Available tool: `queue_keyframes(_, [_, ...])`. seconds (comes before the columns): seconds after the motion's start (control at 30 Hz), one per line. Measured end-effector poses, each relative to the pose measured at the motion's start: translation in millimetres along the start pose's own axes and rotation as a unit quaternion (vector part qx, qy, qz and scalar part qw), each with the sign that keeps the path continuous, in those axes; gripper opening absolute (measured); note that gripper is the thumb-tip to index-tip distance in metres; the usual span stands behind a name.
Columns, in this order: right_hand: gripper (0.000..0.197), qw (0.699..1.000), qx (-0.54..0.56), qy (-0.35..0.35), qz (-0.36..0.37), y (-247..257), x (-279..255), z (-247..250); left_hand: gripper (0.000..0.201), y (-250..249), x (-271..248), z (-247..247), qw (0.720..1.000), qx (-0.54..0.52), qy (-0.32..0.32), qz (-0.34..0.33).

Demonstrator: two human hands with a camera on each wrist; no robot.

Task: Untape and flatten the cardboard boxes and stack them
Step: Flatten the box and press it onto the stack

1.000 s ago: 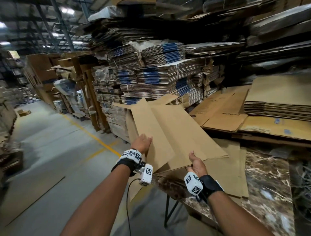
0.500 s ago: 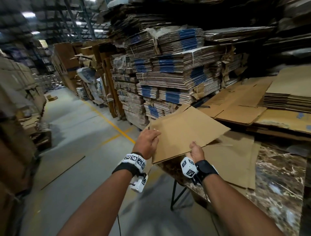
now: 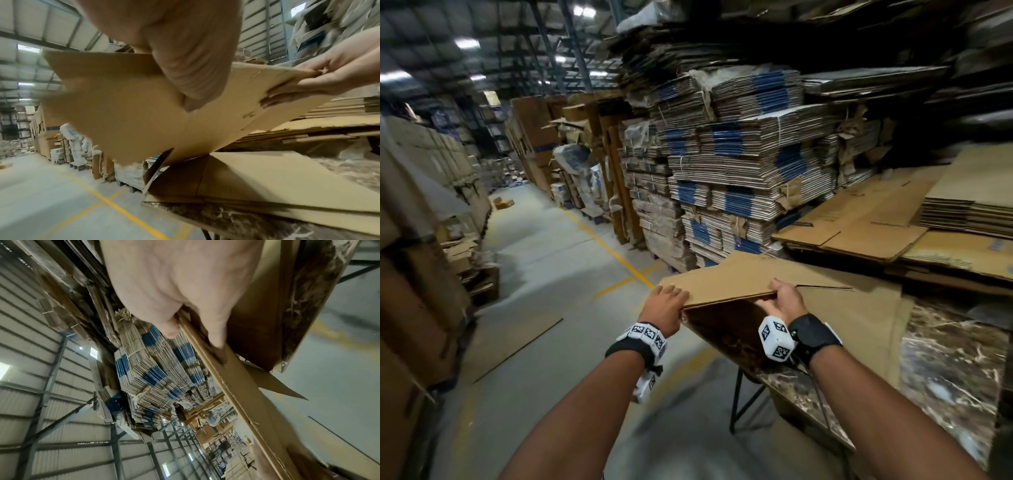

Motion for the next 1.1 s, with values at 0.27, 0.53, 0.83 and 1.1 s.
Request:
queue_keyframes(0.27, [0.021,0.982,-0.154,-0.082,0.074,27.2,-13.7,38.9,0.061,-48.4,-0.3,-32.6,0.984,-0.127,0.099,-0.078])
queue_keyframes(0.53, [0.010,0.984,-0.148,-0.042,-0.089,-2.7,-13.6,125.5,0.053,-121.9,29.2,-68.2,0.968,-0.175,0.132,-0.124])
queue_keyframes(0.83, [0.025,0.928,-0.296,-0.207,-0.089,-9.3,-7.1,212.2,0.059,-170.8,54.1,-100.4,0.921,-0.276,0.238,-0.136])
queue_keyframes(1.1, [0.036,0.855,-0.452,-0.240,-0.084,39.6,15.6,272.1,0.070,-137.1,137.9,-149.8,0.936,-0.255,0.235,-0.054])
Point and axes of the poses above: each hand's wrist, its own x-axis towards the middle knuckle, its own z-axis out of the back of the hand, y = z × x, the point moved 1 cm from there along x, towards the middle knuckle, and after that the axes turned 6 degrees about y, right-handed, at the moved point
